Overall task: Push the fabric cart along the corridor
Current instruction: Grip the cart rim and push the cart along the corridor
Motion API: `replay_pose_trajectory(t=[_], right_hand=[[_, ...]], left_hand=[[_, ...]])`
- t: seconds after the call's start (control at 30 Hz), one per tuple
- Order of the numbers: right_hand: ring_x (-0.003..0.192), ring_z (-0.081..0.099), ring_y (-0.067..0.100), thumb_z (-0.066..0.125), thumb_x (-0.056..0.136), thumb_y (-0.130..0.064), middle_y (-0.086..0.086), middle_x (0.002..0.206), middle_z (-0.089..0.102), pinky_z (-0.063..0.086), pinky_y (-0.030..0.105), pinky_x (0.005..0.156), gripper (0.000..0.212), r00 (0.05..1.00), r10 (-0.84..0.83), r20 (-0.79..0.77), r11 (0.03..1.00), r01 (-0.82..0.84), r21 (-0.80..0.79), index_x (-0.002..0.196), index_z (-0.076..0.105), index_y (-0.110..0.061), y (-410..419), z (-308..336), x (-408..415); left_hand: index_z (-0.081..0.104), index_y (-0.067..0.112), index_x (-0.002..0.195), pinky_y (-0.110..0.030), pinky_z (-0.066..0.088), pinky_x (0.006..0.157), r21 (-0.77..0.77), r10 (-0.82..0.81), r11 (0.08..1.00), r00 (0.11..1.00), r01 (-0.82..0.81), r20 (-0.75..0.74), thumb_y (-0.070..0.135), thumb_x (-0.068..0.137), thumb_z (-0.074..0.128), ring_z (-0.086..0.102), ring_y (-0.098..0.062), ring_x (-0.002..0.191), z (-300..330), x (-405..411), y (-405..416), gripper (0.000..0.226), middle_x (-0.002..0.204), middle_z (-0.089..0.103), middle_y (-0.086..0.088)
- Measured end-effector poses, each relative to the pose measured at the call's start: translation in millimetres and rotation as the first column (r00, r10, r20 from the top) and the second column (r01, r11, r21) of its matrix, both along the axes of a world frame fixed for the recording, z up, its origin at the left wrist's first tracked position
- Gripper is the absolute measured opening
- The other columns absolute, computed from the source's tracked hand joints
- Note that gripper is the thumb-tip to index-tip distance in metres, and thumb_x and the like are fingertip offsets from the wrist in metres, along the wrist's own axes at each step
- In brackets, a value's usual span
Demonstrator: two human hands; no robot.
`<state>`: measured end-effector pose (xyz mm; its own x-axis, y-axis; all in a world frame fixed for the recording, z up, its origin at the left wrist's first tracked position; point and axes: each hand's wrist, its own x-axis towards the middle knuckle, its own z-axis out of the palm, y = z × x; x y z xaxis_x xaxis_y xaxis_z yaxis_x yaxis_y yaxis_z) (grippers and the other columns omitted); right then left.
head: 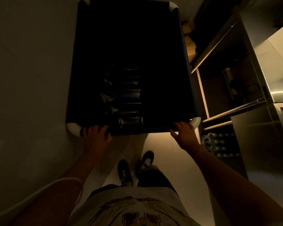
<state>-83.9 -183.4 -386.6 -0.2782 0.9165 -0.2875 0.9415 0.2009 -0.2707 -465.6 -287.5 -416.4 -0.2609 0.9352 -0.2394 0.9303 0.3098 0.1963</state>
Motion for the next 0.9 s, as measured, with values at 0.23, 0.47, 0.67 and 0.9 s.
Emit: replay_pose_trajectory(t=[0.23, 0.47, 0.67, 0.9], right_hand=[[0.136, 0.049, 0.025, 0.053, 0.101, -0.041, 0.004, 0.14, 0.06, 0.025, 0.045, 0.122, 0.046, 1.0, -0.004, -0.005, 0.999, 0.005, 0.047, 0.141, 0.055, -0.019, 59.1, -8.2, -13.1], [0.136, 0.049, 0.022, 0.049, 0.101, -0.048, 0.001, 0.139, 0.06, 0.022, 0.043, 0.124, 0.047, 1.0, -0.003, 0.019, 0.997, 0.002, 0.074, 0.138, 0.056, -0.021, 118.3, -17.4, -23.2], [0.134, 0.05, 0.024, 0.045, 0.101, -0.05, 0.001, 0.137, 0.06, 0.023, 0.045, 0.123, 0.048, 0.999, 0.014, 0.033, 0.997, -0.017, 0.081, 0.138, 0.056, -0.022, 165.4, -20.0, -34.1], [0.13, 0.052, 0.023, 0.039, 0.101, -0.054, -0.001, 0.134, 0.061, 0.024, 0.043, 0.123, 0.049, 0.997, 0.046, 0.056, 0.996, -0.05, 0.073, 0.135, 0.056, -0.024, 221.9, -20.7, -44.6]], left_hand=[[0.063, 0.021, 0.132, -0.061, 0.026, 0.117, -0.042, 0.004, 0.999, 1.0, -0.003, 0.016, 0.052, 0.085, 0.036, 0.053, -0.042, 0.123, 1.6, -15.5, 62.9, 0.062, 0.127, 0.063, -0.02], [0.065, 0.017, 0.127, -0.062, 0.029, 0.114, -0.049, 0.028, 0.998, 1.0, -0.028, -0.014, 0.056, 0.084, 0.03, 0.056, -0.043, 0.117, 5.0, -24.0, 122.1, 0.068, 0.121, 0.064, -0.02], [0.066, 0.017, 0.125, -0.062, 0.031, 0.113, -0.075, 0.03, 0.997, 0.999, -0.033, -0.041, 0.059, 0.082, 0.037, 0.058, -0.042, 0.116, 7.4, -32.5, 171.0, 0.067, 0.12, 0.066, -0.018], [0.068, 0.015, 0.124, -0.06, 0.034, 0.109, -0.069, 0.044, 0.997, 0.999, -0.046, -0.031, 0.063, 0.081, 0.034, 0.059, -0.043, 0.114, 9.5, -43.9, 223.5, 0.074, 0.118, 0.066, -0.02]])
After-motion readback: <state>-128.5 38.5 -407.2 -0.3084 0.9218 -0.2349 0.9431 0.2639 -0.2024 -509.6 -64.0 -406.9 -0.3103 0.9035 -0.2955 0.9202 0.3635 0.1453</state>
